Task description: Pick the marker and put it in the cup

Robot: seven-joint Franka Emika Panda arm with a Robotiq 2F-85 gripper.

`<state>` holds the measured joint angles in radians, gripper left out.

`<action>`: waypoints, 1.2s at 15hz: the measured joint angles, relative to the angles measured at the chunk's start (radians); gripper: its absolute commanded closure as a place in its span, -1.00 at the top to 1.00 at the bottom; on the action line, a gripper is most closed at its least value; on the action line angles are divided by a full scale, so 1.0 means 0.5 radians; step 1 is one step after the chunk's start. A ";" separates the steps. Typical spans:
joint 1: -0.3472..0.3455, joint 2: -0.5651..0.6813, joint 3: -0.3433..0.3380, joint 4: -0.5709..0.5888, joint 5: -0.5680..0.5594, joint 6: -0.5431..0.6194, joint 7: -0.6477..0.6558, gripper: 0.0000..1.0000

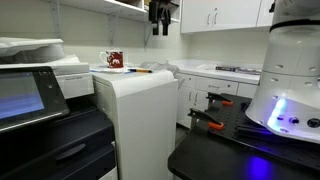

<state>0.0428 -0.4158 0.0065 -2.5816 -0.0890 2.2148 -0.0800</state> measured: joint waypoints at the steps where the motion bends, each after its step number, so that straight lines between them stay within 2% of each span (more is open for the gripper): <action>1: 0.000 0.123 -0.017 0.055 0.005 0.067 -0.002 1.00; 3: 0.004 0.374 -0.020 0.174 0.020 0.150 -0.004 1.00; 8: -0.003 0.896 -0.018 0.492 0.019 0.178 -0.026 0.98; 10: -0.017 1.033 -0.018 0.580 0.014 0.178 -0.032 0.75; 12: -0.027 1.130 -0.019 0.636 0.010 0.176 -0.033 0.20; 18: -0.039 1.271 -0.019 0.731 -0.033 0.163 -0.033 -0.70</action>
<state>0.0234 0.2195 -0.0028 -2.2161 -0.1055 2.2960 -0.0963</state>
